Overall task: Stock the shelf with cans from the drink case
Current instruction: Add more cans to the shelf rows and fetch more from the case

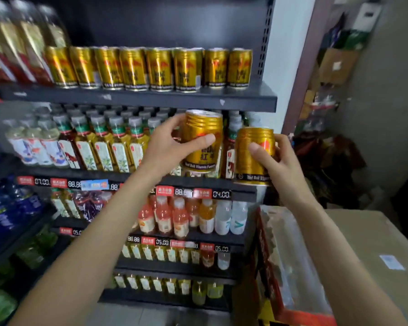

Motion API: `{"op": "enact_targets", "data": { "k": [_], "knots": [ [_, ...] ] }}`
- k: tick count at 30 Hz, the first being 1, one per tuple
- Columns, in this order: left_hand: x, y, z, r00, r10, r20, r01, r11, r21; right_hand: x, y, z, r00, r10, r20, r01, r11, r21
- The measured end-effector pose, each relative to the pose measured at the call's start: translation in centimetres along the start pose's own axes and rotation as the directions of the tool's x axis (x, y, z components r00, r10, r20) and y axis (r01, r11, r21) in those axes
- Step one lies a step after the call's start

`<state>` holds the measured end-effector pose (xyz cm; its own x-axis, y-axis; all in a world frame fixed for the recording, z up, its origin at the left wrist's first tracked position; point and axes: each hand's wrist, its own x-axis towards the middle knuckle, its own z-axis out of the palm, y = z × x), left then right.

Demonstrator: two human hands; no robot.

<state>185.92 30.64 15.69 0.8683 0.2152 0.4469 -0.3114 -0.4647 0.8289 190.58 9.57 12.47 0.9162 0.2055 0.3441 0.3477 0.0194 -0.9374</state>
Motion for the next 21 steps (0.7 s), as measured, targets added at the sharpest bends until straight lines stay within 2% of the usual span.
{"op": "enact_targets", "data": {
  "k": [2,5,9,12,15,18,21],
  "knots": [
    [3.0,2.1,0.5,1.000,0.009,-0.017,-0.008,1.000,0.021,3.1,-1.4,-1.4,0.999,-0.031,0.023,0.030,0.999,0.017],
    [7.5,4.6,1.3,0.990,0.077,-0.120,-0.066,0.994,0.090,7.8,-3.8,-2.8,0.994,-0.097,0.051,0.097,0.995,0.001],
    [12.8,5.7,2.4,0.960,0.169,-0.225,-0.097,0.950,0.298,13.6,-5.7,-3.5,0.980,-0.194,0.035,0.196,0.980,-0.033],
    [15.7,5.9,2.9,0.951,0.234,-0.201,-0.117,0.877,0.465,16.8,-6.4,-3.4,0.968,-0.252,0.001,0.252,0.965,-0.076],
    [18.0,5.9,2.8,0.955,0.270,-0.121,-0.146,0.787,0.600,19.3,-6.4,-3.0,0.957,-0.291,0.002,0.289,0.948,-0.134],
    [19.8,5.4,2.5,0.967,0.255,-0.024,-0.155,0.658,0.737,21.1,-5.8,-2.4,0.955,-0.297,0.006,0.293,0.941,-0.170],
    [21.0,4.5,2.2,0.982,0.190,0.002,-0.121,0.616,0.778,22.2,-5.1,-1.5,0.953,-0.303,-0.001,0.297,0.935,-0.196]
  ]
}}
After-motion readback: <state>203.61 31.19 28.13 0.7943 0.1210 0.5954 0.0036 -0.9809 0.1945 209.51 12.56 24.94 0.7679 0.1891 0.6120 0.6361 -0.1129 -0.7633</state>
